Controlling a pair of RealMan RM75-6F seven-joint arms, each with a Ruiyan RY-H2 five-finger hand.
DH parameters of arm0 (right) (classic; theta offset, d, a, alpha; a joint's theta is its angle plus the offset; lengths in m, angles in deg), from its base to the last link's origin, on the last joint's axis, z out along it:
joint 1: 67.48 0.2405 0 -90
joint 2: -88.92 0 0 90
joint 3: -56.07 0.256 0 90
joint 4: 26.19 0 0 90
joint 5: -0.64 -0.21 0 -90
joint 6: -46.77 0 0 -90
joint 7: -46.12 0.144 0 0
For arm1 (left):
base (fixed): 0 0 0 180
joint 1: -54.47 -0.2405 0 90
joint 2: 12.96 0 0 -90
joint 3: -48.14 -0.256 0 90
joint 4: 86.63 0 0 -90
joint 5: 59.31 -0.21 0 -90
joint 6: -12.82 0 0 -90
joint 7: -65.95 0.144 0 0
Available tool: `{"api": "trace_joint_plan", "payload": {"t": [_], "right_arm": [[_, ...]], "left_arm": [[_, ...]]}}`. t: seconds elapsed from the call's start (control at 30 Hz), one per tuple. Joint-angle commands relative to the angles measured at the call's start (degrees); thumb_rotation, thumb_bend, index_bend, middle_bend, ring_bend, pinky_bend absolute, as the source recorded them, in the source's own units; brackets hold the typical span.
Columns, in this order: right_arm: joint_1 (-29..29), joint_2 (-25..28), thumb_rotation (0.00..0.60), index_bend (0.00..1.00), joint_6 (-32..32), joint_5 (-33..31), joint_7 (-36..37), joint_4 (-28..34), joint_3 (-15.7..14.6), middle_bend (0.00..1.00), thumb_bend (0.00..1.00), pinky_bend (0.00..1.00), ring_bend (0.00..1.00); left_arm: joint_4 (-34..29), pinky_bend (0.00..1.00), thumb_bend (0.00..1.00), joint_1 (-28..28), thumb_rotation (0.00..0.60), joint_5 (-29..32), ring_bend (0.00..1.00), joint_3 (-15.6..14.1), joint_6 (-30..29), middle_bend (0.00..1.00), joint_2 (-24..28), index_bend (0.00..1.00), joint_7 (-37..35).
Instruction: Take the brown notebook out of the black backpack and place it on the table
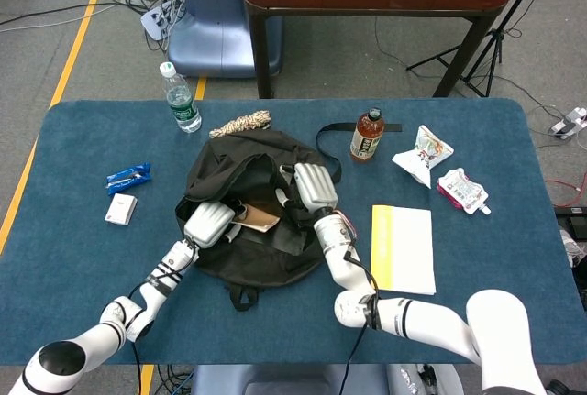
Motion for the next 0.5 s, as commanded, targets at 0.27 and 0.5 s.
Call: {"api": "trace_joint_plan", "payload": {"t": [0.27, 0.5], "right_arm": [[-0.3, 0.9, 0.600, 0.79, 0.1, -0.4, 0.3, 0.7, 0.3, 0.57, 0.53, 0.59, 0.46], [-0.5, 1.5, 0.600, 0.79, 0.2, -0.2, 0.6, 1.5, 0.0, 0.57, 0.53, 0.59, 0.47]], "left_arm": [[0.6, 0.41, 0.55, -1.1, 0.600, -0.8, 0.55, -0.6, -4.1, 0.64, 0.1, 0.68, -5.0], [-2.8, 0.41, 0.55, -3.2, 0.600, -2.9, 0.56, -2.2, -9.5, 0.67, 3.2, 0.70, -6.8]]}}
